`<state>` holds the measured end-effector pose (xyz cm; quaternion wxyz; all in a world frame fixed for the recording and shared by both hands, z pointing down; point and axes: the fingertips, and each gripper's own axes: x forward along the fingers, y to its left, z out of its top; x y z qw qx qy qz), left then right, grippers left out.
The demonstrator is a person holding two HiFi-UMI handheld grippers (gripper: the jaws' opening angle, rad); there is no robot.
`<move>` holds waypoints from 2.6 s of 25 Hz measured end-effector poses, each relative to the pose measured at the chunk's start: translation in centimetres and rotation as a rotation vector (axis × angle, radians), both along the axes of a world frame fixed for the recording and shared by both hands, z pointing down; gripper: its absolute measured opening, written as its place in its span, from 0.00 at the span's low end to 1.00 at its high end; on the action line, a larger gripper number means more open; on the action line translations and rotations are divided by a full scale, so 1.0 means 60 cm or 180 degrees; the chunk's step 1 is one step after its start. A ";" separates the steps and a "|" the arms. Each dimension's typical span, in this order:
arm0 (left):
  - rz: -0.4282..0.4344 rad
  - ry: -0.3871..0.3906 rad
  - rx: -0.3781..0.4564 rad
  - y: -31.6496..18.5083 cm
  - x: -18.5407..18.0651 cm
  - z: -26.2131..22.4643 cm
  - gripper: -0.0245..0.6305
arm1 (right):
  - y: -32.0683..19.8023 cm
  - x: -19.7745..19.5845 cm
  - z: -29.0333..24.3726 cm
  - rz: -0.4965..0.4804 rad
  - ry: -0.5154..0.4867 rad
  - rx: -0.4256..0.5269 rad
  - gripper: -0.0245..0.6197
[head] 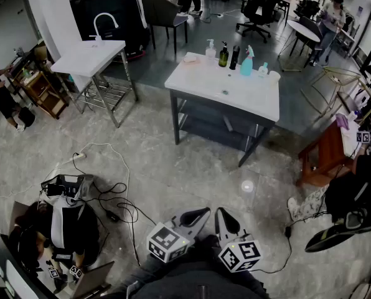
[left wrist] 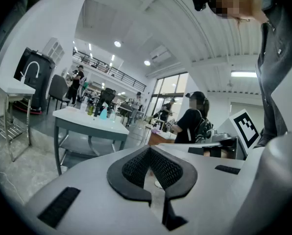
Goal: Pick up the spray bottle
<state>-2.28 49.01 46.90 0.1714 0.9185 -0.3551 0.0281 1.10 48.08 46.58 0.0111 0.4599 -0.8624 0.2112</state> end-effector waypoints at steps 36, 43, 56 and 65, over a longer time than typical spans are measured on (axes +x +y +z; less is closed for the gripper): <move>-0.0390 0.0043 -0.0201 -0.182 -0.045 0.026 0.05 | -0.182 -0.006 0.017 -0.0034 -0.0140 -0.0090 0.06; -0.0316 0.0083 -0.0095 -0.327 -0.006 0.008 0.05 | -0.335 0.028 0.000 -0.0036 -0.0141 0.0052 0.06; -0.0452 0.0128 -0.0140 -0.513 0.040 0.014 0.05 | -0.529 0.066 0.001 -0.0171 -0.0221 0.0089 0.06; -0.0531 0.0148 -0.0210 -0.563 0.062 0.028 0.05 | -0.572 0.090 0.015 -0.0178 -0.0309 0.0051 0.06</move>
